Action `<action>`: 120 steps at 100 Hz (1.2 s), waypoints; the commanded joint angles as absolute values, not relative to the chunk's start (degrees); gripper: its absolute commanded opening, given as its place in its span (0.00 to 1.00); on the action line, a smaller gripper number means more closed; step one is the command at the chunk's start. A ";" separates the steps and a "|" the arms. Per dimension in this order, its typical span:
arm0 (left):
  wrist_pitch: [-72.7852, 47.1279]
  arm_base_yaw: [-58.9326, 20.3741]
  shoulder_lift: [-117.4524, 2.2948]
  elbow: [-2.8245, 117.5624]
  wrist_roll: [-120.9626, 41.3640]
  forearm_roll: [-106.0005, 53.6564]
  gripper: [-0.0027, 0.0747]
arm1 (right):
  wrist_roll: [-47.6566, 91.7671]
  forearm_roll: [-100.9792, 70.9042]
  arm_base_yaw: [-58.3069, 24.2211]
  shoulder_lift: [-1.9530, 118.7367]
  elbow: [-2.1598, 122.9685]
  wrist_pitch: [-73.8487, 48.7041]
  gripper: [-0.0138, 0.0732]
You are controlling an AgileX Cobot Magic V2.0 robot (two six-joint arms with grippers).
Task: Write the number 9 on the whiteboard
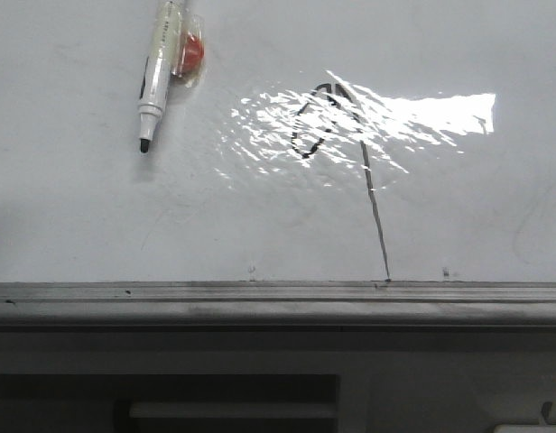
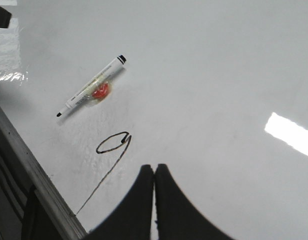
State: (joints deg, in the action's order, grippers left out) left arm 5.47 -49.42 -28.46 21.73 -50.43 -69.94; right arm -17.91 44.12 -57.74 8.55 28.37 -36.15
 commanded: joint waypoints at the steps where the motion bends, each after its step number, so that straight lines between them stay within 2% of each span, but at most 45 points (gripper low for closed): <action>1: 6.09 -49.89 -25.33 20.02 -50.30 -70.09 0.01 | -18.52 47.26 -57.40 6.36 27.60 -31.87 0.11; 74: 4.98 -49.89 -22.86 13.37 -50.30 -74.80 0.01 | -18.52 46.76 -57.40 4.63 26.43 -34.90 0.11; 81: 7.91 -49.12 -22.71 12.84 -50.30 -73.46 0.01 | -18.52 46.76 -57.40 4.63 26.43 -34.90 0.11; 88: 9.29 -47.10 -21.54 11.63 -49.84 -65.60 0.01 | -18.52 46.76 -57.40 4.63 26.43 -34.90 0.11; 96: 9.00 -43.45 -19.66 9.76 -45.93 -47.31 0.01 | -18.52 46.76 -57.40 4.63 26.43 -34.90 0.11; 107: 9.00 -35.39 -15.63 6.72 -34.96 -26.15 0.01 | -18.52 46.76 -57.40 4.63 26.43 -34.90 0.11; 120: 7.94 -24.60 -10.17 3.52 -25.47 -13.67 0.01 | -18.52 46.76 -57.40 4.63 26.43 -34.90 0.11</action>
